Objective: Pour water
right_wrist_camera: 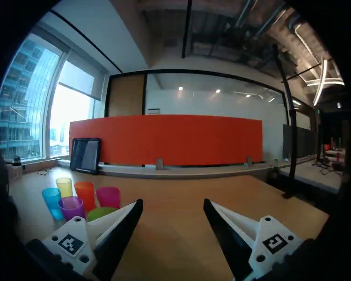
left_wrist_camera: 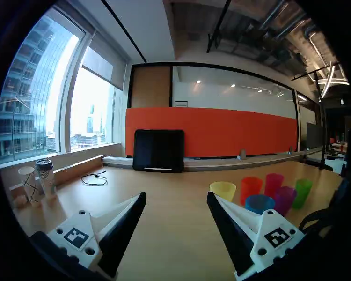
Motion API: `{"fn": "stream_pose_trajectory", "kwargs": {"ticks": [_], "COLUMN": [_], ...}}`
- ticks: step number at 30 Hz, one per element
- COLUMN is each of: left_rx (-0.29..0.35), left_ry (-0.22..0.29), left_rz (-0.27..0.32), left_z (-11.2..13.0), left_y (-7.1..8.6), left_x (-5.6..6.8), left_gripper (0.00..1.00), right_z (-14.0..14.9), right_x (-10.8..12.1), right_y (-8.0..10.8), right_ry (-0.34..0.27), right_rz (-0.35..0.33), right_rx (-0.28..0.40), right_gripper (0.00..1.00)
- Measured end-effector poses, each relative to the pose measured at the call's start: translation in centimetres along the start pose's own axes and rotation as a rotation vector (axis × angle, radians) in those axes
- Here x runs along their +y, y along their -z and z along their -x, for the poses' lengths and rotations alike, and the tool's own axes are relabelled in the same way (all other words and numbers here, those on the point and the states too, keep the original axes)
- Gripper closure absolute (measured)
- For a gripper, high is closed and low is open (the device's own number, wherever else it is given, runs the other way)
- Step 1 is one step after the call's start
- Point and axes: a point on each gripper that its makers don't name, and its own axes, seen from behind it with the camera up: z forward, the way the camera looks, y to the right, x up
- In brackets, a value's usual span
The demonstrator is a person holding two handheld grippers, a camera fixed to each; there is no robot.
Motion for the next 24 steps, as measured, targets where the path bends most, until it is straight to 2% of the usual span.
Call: {"fn": "stream_pose_trajectory", "kwargs": {"ticks": [10,18,24], "left_rx": [-0.034,-0.036,-0.031], "left_ry": [-0.007,-0.052,-0.063], "left_rz": [0.057,0.098,0.125], "left_z": [-4.7,-10.1,-13.7], "left_y": [-1.2,-2.3,-3.0], "left_x": [0.5,1.0,1.6], "left_gripper": [0.03,0.03,0.03], "right_z": [-4.5,-9.0,-12.6], "right_x": [0.7,0.8,0.3], "right_y": [-0.5,-1.5,-2.3], "right_ry": [-0.006,-0.016,-0.024], "right_rz": [-0.02,-0.042,-0.072], "right_rx": [-0.031,-0.049,-0.043], "right_gripper": [0.0,0.0,0.0]}}
